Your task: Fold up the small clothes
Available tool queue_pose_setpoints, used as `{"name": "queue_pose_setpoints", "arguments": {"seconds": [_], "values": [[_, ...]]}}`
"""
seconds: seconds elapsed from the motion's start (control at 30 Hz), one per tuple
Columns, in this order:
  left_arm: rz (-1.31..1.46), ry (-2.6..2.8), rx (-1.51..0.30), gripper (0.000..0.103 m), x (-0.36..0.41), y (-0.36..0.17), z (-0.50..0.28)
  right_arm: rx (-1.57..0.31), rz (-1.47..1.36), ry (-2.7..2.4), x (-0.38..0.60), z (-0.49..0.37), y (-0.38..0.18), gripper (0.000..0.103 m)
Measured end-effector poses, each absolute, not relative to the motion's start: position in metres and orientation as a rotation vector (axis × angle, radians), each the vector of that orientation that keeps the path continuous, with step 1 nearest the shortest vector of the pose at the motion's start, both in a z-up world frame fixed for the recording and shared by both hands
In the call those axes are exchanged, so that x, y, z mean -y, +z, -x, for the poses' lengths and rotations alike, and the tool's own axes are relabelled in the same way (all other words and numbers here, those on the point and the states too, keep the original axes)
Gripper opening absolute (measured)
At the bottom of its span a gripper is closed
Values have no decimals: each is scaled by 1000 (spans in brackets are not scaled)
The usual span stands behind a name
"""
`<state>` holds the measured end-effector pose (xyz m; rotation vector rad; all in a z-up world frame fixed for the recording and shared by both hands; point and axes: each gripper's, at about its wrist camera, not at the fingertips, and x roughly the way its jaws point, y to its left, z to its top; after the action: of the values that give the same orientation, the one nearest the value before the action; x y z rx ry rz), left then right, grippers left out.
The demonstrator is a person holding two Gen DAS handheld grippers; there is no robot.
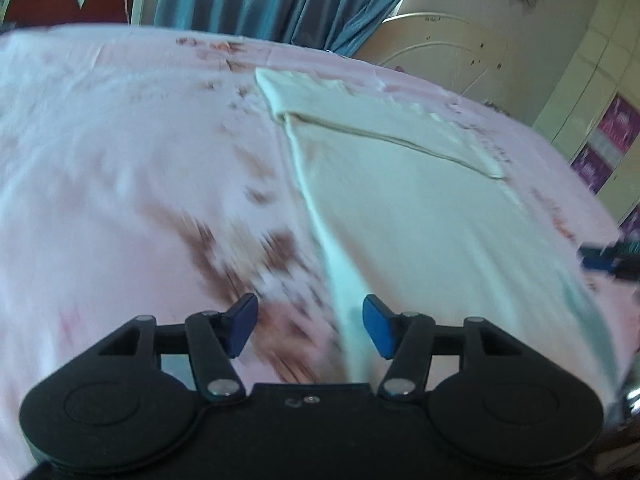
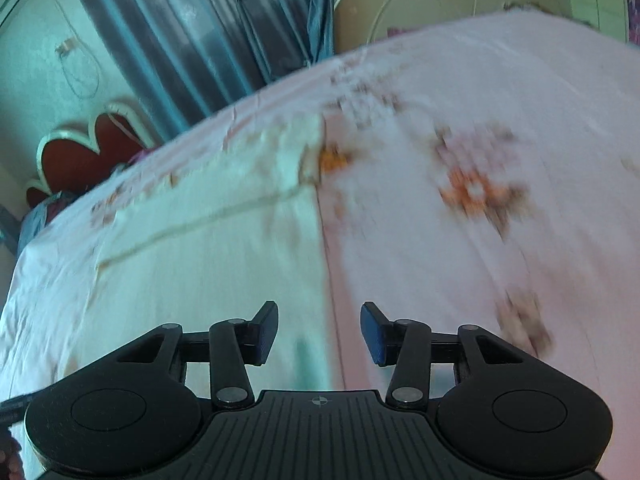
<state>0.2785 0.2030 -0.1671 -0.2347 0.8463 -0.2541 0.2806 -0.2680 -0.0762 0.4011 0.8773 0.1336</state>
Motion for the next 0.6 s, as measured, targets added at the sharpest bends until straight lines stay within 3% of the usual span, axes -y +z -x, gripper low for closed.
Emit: {"name": "queue_pose_setpoints", "arguments": {"seconds": [0.33, 0.6], "values": [[390, -278, -877, 41, -186, -174, -196, -952, -553, 219, 296, -177, -98, 45], [562, -308, -886, 38, -197, -184, -179, -969, -714, 304, 307, -155, -103, 45]]}}
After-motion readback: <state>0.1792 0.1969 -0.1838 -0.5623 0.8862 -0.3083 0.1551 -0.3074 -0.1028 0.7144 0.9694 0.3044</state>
